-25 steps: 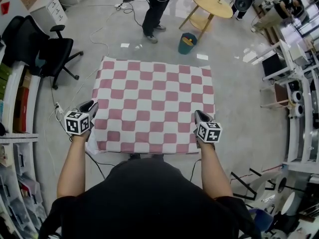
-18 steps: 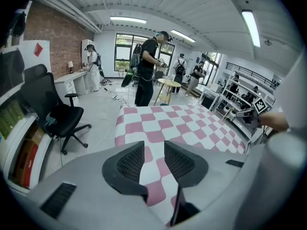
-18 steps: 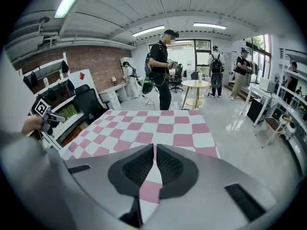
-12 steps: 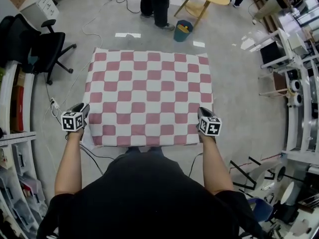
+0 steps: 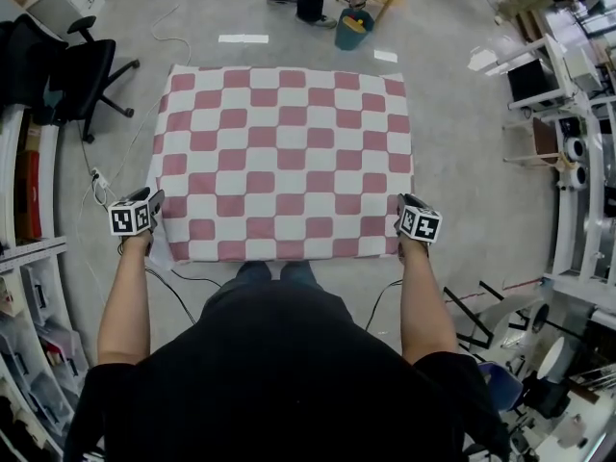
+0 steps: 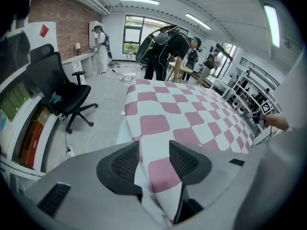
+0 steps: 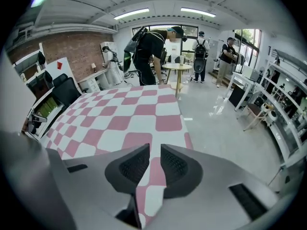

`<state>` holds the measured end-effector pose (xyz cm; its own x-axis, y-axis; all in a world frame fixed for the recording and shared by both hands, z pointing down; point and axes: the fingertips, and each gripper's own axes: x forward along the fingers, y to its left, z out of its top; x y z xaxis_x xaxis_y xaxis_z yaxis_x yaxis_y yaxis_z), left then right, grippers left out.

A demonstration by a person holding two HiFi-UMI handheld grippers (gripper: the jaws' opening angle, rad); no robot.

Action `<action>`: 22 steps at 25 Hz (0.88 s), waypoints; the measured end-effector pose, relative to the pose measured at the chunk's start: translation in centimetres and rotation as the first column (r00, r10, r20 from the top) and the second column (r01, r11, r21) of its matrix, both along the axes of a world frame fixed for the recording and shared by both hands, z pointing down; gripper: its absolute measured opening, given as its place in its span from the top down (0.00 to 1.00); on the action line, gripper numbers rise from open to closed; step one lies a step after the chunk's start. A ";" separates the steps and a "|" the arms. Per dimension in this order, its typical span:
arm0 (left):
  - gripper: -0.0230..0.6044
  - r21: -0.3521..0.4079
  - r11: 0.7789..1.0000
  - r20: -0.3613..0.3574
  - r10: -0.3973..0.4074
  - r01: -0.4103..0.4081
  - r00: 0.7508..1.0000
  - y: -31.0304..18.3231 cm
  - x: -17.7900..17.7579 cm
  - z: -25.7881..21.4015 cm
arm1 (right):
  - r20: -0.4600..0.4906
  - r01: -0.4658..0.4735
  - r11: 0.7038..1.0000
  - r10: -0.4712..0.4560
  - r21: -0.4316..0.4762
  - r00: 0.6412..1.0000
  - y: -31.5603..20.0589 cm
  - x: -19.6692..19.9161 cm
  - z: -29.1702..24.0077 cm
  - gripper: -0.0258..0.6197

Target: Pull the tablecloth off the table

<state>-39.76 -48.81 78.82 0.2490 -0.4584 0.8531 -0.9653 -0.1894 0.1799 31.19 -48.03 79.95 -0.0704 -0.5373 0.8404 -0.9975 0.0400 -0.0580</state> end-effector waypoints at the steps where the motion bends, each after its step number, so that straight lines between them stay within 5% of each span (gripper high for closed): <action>1: 0.62 -0.002 1.000 -0.001 -0.012 0.012 1.000 0.1 -0.2 0.4 | -0.004 -0.006 1.000 0.006 -0.007 1.000 0.1 0.7 0.3 0.83; 13: 0.52 -0.061 0.993 0.016 -0.102 0.103 0.995 1.4 -2.2 5.4 | 0.005 -0.069 0.994 0.070 -0.084 0.998 1.8 6.8 5.6 0.76; 22: 0.46 -0.102 0.981 0.004 -0.164 0.163 0.986 2.2 -3.7 8.4 | 0.131 -0.092 0.987 0.109 -0.134 0.985 2.6 8.1 9.1 0.65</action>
<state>-43.42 -46.58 87.25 0.1818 -0.4040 0.8965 -0.9808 -0.0096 0.1946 39.30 -45.43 89.04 -0.1409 -0.4369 0.8884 -0.9782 -0.0766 -0.1928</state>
